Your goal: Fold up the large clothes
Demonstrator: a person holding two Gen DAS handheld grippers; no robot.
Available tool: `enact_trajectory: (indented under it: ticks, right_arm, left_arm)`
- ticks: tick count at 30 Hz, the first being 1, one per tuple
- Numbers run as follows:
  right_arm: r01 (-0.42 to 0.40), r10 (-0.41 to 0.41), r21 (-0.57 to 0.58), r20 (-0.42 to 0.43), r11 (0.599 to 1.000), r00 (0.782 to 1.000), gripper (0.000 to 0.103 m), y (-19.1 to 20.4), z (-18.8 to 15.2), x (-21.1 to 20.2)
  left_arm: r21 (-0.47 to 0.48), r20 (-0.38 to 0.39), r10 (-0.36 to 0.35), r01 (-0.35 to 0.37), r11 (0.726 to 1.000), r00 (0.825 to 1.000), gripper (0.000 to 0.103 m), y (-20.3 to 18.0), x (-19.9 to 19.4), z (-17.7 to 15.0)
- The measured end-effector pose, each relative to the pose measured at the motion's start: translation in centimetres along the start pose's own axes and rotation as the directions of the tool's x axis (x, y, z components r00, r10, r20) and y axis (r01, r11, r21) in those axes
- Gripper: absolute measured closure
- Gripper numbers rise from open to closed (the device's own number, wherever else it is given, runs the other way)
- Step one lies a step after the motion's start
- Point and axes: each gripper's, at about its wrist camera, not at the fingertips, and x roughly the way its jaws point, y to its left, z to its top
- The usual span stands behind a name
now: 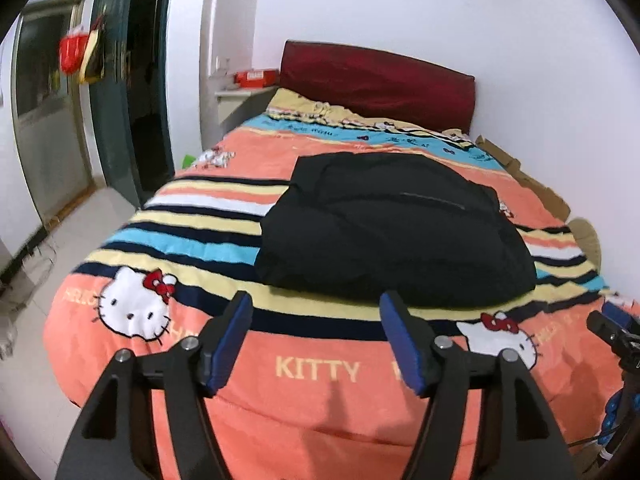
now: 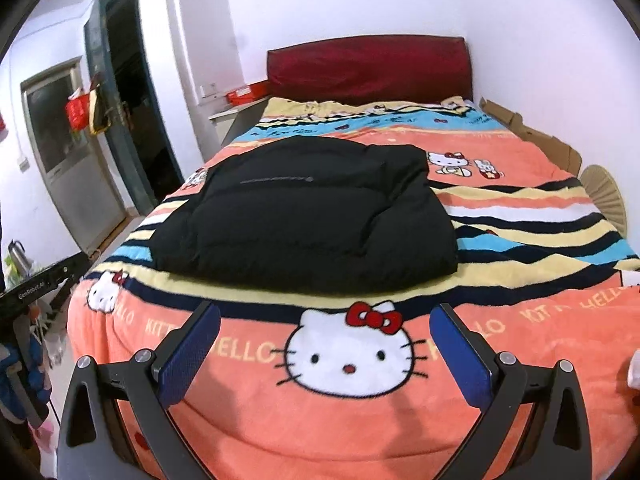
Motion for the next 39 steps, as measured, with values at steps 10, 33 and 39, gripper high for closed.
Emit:
enact_trajectory:
  ticks: [10, 33, 39]
  right_arm:
    - [0.023, -0.022, -0.039, 0.025, 0.999, 0.999, 0.0, 1.5, -2.0, -1.6]
    - [0.066, -0.066, -0.008, 0.072, 0.998, 0.995, 0.0, 1.2, -3.3, -2.5]
    - [0.079, -0.08, 0.007, 0.06, 0.997, 0.995, 0.0, 0.6, -3.8, -1.8]
  left_arm:
    - [0.048, 0.102, 0.098, -0.104, 0.993, 0.99, 0.038, -2.9, -3.3, -0.9]
    - [0.081, 0.172, 0.125, -0.14, 0.987, 0.977, 0.038, -4.6, -4.8, -2.2]
    - [0.096, 0.158, 0.122, -0.138, 0.986, 0.98, 0.038, -4.7, -4.1, -2.7]
